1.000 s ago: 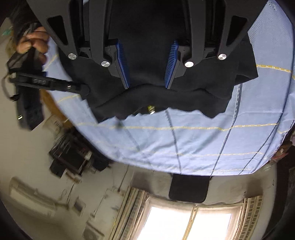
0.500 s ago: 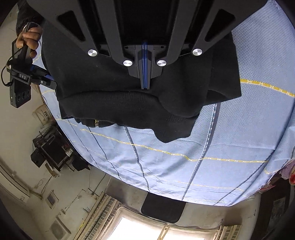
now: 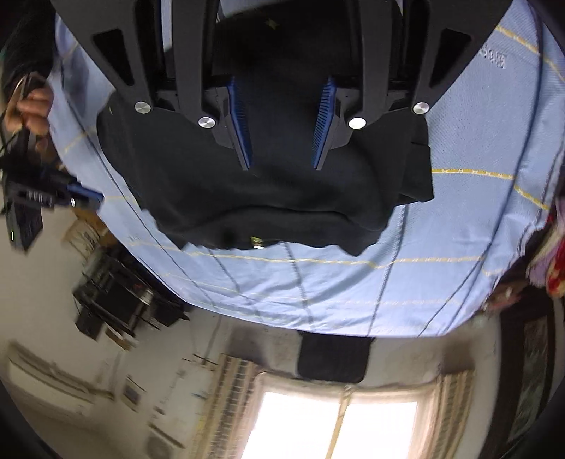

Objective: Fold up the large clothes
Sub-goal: 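Release the folded hoodie from both grippers and smooth the bundle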

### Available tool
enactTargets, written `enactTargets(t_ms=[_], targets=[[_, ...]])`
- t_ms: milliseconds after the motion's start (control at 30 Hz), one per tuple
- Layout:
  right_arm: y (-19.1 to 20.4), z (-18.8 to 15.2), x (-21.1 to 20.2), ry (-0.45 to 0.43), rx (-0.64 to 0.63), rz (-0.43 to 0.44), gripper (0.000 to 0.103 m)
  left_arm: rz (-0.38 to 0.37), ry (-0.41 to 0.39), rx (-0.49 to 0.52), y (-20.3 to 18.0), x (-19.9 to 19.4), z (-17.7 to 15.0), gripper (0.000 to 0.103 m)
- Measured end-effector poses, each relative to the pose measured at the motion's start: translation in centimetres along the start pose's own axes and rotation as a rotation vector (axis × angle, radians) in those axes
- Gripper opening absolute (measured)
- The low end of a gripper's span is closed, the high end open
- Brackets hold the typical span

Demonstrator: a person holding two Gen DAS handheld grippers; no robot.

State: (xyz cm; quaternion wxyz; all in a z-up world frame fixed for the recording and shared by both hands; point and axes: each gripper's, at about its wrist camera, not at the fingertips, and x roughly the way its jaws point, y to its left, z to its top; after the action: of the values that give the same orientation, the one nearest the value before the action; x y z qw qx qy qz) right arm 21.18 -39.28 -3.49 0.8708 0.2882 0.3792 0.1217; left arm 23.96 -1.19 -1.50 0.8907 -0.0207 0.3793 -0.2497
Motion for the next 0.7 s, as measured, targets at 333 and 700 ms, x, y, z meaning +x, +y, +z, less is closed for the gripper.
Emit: enactTargets(t_ms=[333,700], targets=[[7.0,-4.4,4.7,0.173,-0.108,0.102,0.038,0.045,0.006,0.107,-3.1,-0.2,-2.3,0.053],[1.5,-5.4,5.7,0.201,0.011,0.081,0.031,0.172,0.080,0.113,-0.9,2.4,-3.6,0.077]])
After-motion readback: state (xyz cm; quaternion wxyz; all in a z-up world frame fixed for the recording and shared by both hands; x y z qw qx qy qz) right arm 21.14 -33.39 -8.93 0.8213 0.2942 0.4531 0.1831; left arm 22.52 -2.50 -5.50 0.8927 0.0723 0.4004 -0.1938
